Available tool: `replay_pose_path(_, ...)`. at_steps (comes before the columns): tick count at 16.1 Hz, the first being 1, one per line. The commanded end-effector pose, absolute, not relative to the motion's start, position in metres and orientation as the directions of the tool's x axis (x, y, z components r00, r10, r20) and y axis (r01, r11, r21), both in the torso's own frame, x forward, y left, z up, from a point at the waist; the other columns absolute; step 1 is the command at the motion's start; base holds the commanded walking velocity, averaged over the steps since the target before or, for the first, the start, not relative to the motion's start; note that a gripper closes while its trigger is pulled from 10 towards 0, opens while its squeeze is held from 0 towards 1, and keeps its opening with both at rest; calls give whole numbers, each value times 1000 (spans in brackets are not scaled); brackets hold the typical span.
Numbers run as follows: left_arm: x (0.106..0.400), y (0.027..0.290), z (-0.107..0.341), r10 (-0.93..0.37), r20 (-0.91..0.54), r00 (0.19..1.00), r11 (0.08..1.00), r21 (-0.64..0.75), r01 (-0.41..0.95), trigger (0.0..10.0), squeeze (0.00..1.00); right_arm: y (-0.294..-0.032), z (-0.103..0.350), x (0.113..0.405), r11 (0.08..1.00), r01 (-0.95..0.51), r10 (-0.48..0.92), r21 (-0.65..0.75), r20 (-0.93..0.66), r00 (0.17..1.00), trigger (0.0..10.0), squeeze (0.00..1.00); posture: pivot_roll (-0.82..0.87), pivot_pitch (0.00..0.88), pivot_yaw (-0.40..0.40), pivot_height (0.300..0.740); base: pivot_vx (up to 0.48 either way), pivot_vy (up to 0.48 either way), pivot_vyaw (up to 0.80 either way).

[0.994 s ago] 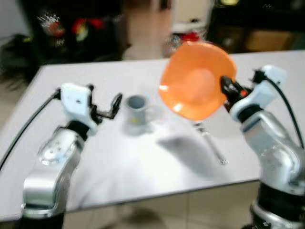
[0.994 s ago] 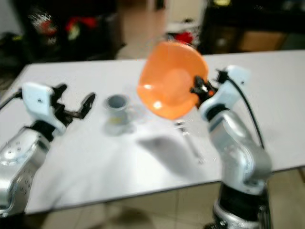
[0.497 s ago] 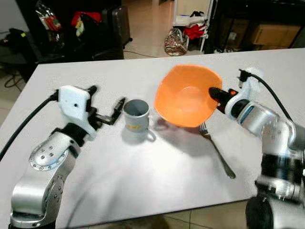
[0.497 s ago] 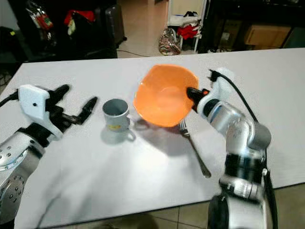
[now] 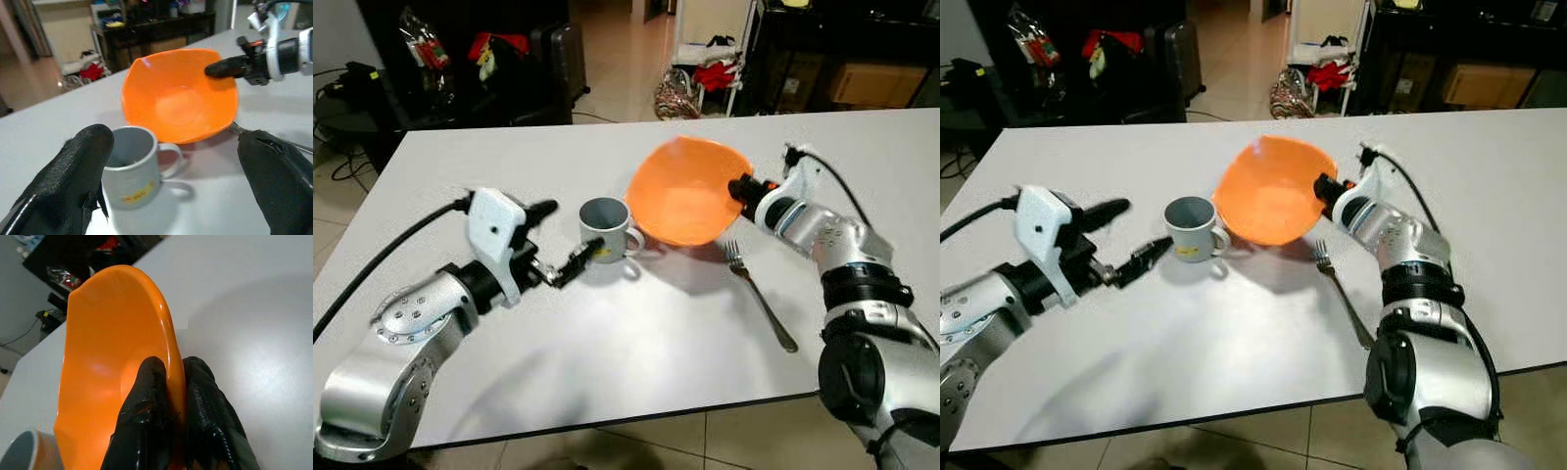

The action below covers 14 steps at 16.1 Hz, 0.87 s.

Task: Setting the table

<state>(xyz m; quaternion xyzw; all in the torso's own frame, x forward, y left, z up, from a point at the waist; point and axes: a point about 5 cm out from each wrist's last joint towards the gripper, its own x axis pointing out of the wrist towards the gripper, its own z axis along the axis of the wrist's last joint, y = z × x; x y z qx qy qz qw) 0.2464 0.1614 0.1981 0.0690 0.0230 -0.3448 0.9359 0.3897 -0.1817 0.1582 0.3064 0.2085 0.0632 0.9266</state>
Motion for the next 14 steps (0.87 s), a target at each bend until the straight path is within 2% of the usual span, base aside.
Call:
replay_pose_path(1, 244, 157, 199, -686, -117, 718, 710, 106, 696, 10000, 0, -186, 174, 397, 785, -8, 233, 620, -282, 931, 10000, 0, -62, 47, 25, 740, 0, 0, 0)
replay_pose_path(4, 237, 155, 196, -740, -172, 651, 645, 93, 758, 10000, 0, -182, 166, 400, 734, 25, 247, 678, -301, 921, 10000, 0, -55, 69, 33, 740, 0, 0, 0)
replay_pose_path(7, 235, 155, 196, -751, -186, 633, 628, 92, 772, 10000, 0, -179, 163, 399, 696, 39, 279, 717, -320, 905, 10000, 0, -52, 74, 32, 740, 0, 0, 0)
replay_pose_path(11, 234, 156, 196, -756, -194, 625, 620, 91, 779, 10000, 0, -179, 157, 397, 704, 50, 296, 708, -356, 886, 10000, 16, -55, 70, 28, 740, 0, 0, 0)
replay_pose_path(12, 234, 156, 196, -758, -196, 623, 618, 91, 781, 10000, 0, -180, 156, 396, 694, 58, 301, 718, -363, 882, 10000, 286, -57, 69, 29, 740, 0, 0, 0)
replay_pose_path(13, 235, 155, 195, -759, -196, 621, 616, 91, 782, 10000, 0, -181, 155, 395, 687, 63, 310, 724, -370, 876, 10000, 702, -59, 67, 28, 740, 0, 0, 0)
replay_pose_path(14, 235, 155, 195, -760, -198, 619, 614, 92, 784, 10000, 0, -184, 149, 392, 718, 68, 306, 692, -402, 863, 10000, 933, -62, 64, 29, 740, 0, 0, 0)
